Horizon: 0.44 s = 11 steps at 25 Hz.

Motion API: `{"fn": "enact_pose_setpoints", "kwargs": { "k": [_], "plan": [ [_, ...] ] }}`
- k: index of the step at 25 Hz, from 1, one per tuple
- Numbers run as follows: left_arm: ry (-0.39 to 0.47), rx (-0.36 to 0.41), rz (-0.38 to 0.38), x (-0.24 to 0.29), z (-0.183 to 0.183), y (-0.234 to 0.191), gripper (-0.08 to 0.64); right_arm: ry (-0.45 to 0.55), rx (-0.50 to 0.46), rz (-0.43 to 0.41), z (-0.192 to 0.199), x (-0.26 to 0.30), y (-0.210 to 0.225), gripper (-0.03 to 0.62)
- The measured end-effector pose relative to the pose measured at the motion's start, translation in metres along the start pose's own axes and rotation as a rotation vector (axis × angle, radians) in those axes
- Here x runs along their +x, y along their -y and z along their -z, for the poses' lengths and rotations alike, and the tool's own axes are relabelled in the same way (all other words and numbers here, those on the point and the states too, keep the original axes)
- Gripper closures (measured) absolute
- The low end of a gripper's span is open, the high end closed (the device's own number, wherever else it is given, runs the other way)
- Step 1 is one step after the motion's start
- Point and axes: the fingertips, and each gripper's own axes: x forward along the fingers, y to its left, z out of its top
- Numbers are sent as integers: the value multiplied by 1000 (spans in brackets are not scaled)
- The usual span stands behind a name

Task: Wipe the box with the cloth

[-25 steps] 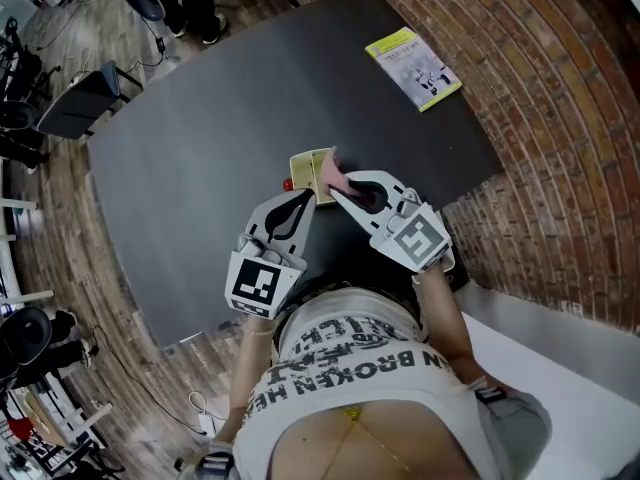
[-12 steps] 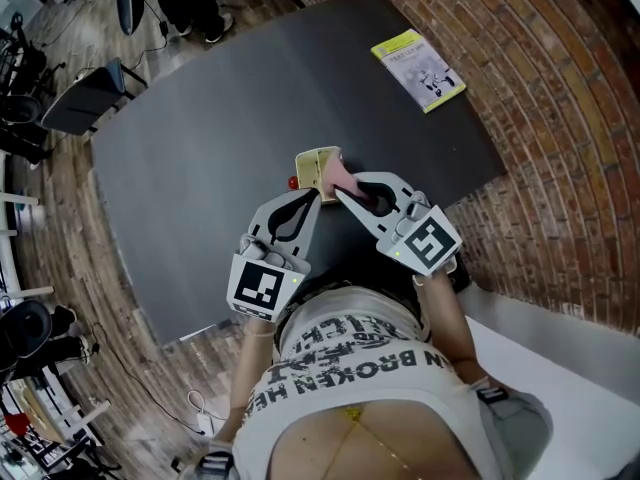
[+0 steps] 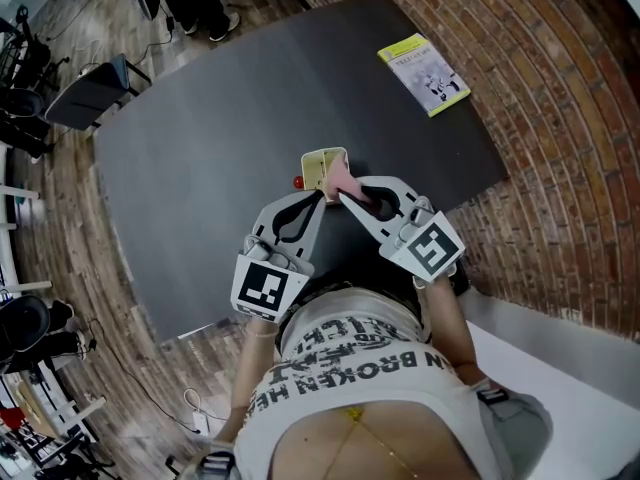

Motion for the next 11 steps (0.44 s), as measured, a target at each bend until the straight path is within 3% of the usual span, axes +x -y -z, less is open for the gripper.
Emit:
{"fn": "enact_pose_setpoints", "kwargs": {
  "k": [11],
  "plan": [
    [-22, 21, 6, 0, 5, 3, 554, -21, -16, -9, 3, 4, -5, 575]
  ]
}}
